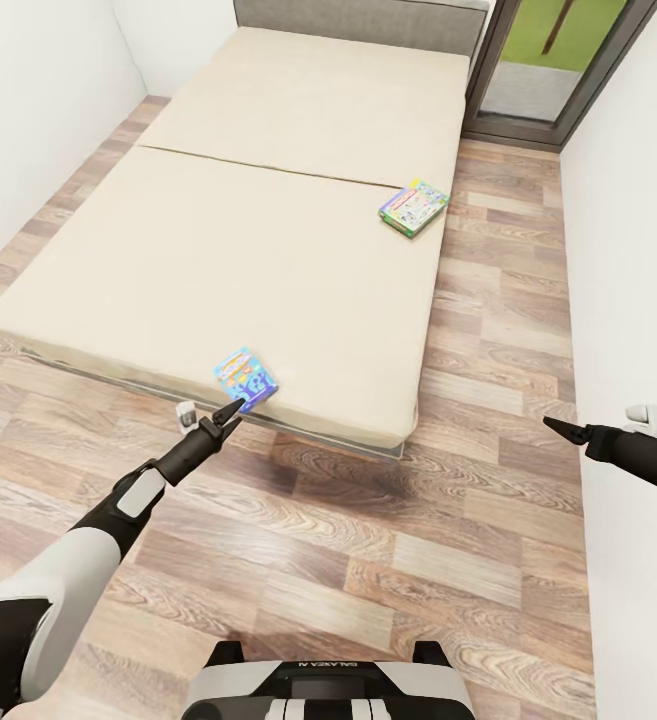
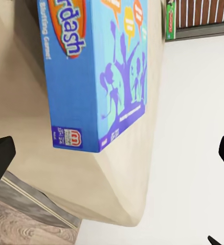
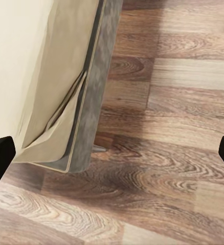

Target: Put all the toys in the child's room - the three board games (two on the bed and one on the table), the two jigsaw puzzles on the table, and the tennis ball on the table - inside the toy box on the table in the child's room.

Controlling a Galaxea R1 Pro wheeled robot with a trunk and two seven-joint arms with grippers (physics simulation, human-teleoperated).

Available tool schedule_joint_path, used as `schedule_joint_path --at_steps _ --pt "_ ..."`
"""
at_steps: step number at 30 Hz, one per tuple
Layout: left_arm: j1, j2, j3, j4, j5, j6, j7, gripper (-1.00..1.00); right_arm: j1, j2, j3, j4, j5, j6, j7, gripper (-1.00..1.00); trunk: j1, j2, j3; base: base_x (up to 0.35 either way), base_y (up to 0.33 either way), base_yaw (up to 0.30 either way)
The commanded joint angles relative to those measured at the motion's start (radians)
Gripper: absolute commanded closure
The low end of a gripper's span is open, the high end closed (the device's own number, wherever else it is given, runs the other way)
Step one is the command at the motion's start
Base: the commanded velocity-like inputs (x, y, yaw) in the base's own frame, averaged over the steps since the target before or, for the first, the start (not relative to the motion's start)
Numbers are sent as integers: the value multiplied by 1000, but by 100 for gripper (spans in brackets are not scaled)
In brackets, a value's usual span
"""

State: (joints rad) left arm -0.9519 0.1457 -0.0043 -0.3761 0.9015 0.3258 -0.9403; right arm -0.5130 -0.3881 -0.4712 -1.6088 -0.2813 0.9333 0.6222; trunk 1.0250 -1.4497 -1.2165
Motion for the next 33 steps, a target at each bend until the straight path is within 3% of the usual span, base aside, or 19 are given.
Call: schedule_joint_path --at_steps 1,33 --pt "0 0 -1 0 7 10 -2 -100 -1 0 -1 0 2 6 5 -100 0 0 0 0 0 -20" --pt "-1 6 0 2 10 9 -2 -100 1 0 -1 0 1 6 5 -100 0 0 0 0 0 -4"
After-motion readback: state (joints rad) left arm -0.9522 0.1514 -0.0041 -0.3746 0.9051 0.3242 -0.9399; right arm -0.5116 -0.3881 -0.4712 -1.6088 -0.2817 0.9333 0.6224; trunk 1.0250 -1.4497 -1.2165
